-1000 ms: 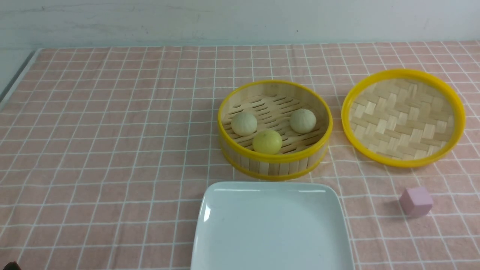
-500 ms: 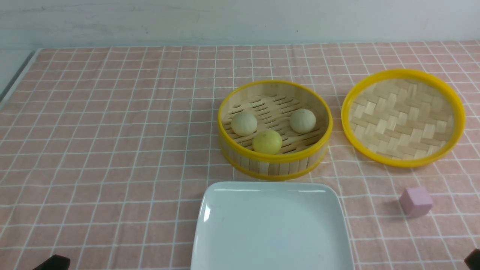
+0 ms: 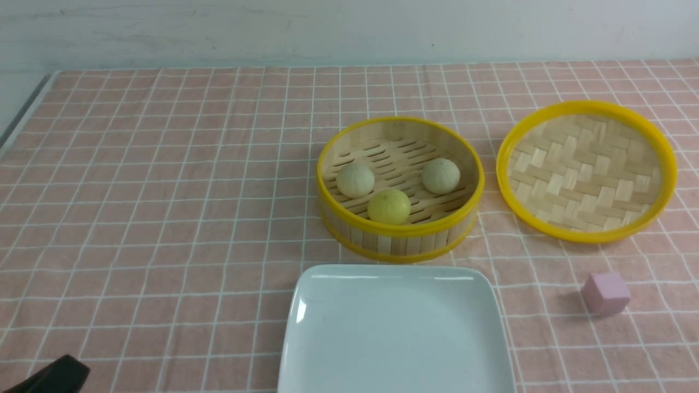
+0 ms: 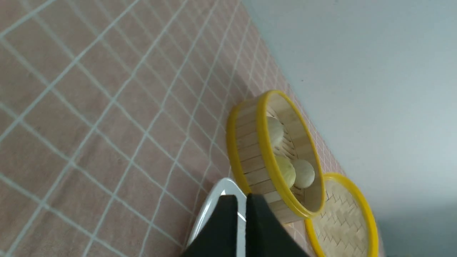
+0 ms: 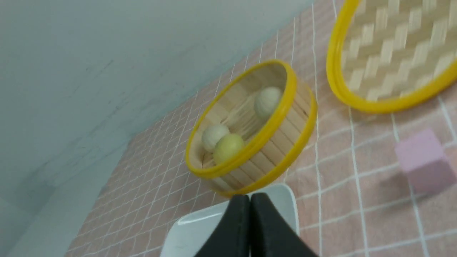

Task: Put the steamed buns into the plate on the pink tablecloth.
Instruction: 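Reach toward a bun in the bamboo steamer with the right gripper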

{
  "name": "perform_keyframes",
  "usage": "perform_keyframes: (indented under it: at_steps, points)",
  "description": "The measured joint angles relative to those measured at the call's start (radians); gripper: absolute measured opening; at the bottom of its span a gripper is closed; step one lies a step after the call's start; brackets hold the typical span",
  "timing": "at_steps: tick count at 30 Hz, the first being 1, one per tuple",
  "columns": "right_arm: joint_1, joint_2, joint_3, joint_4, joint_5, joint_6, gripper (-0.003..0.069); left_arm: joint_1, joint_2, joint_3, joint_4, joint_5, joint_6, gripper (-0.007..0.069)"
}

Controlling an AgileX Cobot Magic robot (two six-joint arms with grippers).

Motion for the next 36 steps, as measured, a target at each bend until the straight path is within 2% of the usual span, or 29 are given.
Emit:
perform_keyframes:
  at_steps: [2,6,8,12,13,15,18,19,20,22,25,28,30,36]
  points:
    - [0.000,0.035,-0.033,-0.033,0.021,-0.001,-0.0011,0.000,0.043,-0.031,0.014,0.041,0.020,0.0010]
    - [0.000,0.260,-0.195,-0.231,0.239,-0.001,-0.0012,0.000,0.299,-0.143,0.076,0.270,0.083,0.0001]
    - [0.000,0.416,-0.261,-0.338,0.398,0.017,-0.0012,0.000,0.441,-0.200,0.100,0.387,0.132,0.0001]
    - [0.000,0.556,-0.306,-0.401,0.503,0.060,-0.0009,0.000,0.575,-0.261,0.110,0.446,0.195,0.0001]
    - [0.000,0.661,-0.324,-0.404,0.536,0.072,-0.0008,0.000,0.631,-0.282,0.111,0.451,0.222,0.0001]
    - [0.000,0.706,-0.330,-0.383,0.542,0.066,-0.0008,0.000,0.664,-0.297,0.111,0.451,0.235,0.0004]
    - [0.000,0.836,-0.336,-0.213,0.541,-0.092,-0.0002,0.000,0.729,-0.323,0.119,0.445,0.247,0.0017]
    - [0.000,0.841,-0.336,-0.213,0.541,-0.092,-0.0002,0.000,0.732,-0.323,0.119,0.445,0.247,0.0019]
    - [0.000,0.881,-0.340,-0.087,0.538,-0.197,0.0000,0.000,0.748,-0.325,0.124,0.438,0.248,0.0026]
    - [0.011,0.928,-0.351,0.016,0.532,-0.303,0.0000,0.000,0.756,-0.325,0.131,0.433,0.250,0.0037]
    - [0.056,1.003,-0.392,0.075,0.493,-0.389,0.0000,0.000,0.758,-0.325,0.138,0.423,0.250,0.0053]
    - [0.127,1.096,-0.475,0.040,0.448,-0.401,0.0001,0.000,0.758,-0.325,0.144,0.405,0.250,0.0074]
    - [0.165,1.147,-0.537,-0.005,0.432,-0.368,0.0001,0.000,0.758,-0.325,0.147,0.401,0.250,0.0084]
    - [0.277,1.393,-0.827,-0.248,0.388,-0.149,0.0008,0.000,0.758,-0.325,0.162,0.399,0.250,0.0135]
